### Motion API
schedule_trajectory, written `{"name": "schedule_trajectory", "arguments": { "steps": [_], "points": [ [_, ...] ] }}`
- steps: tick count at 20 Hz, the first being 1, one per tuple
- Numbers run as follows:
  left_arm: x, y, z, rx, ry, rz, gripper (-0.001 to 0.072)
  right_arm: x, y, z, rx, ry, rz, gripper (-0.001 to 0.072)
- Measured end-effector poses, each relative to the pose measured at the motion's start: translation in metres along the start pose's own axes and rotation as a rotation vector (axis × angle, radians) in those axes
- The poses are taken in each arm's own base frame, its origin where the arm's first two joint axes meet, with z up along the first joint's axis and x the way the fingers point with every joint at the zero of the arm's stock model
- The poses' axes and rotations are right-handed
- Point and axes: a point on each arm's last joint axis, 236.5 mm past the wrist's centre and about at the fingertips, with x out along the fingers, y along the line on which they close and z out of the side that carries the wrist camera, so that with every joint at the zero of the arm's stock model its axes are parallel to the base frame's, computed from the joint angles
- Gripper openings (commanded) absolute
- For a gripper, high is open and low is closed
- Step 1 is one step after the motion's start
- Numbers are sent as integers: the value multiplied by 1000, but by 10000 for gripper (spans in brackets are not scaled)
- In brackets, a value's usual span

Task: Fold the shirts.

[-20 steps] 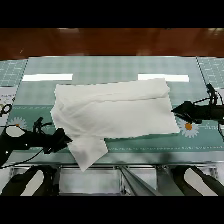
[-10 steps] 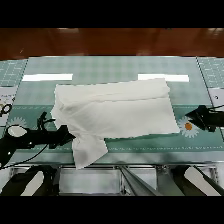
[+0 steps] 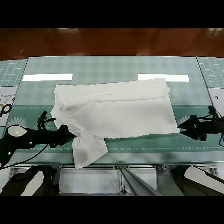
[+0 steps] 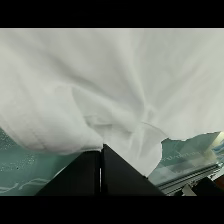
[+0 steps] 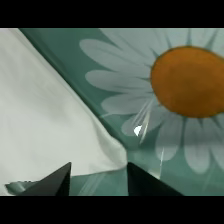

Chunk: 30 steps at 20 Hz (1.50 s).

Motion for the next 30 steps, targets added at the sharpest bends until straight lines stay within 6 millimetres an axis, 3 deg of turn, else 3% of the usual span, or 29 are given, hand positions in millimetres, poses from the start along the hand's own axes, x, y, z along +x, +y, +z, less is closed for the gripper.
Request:
{"name": "schedule_trajectory", "arguments": {
  "steps": [4,5,6,7,13,17,25,30],
  "points": [
    [0,0,1,2,-3,0,17,20,23,7,-33,15,67,389],
    [0,0,1,2,-5,0,17,24,28,9,-38,12,79,293],
    [0,0,2,2,-7,0,17,29,30,11,-45,9,77,135],
    [0,0,2,2,-7,-1,17,32,30,14,-53,2,69,28],
    [-2,-4,5,9,-15,-5,17,34,39,19,-130,-4,78,26],
    [-14,-22,24,56,-64,-23,16,17,54,30,-190,-33,87,26],
    [-43,-74,108,131,-208,-45,16,-33,108,73,-328,-171,128,26],
    [-39,-93,170,138,-215,-40,16,-33,148,96,-440,-206,119,26]
  ]
}}
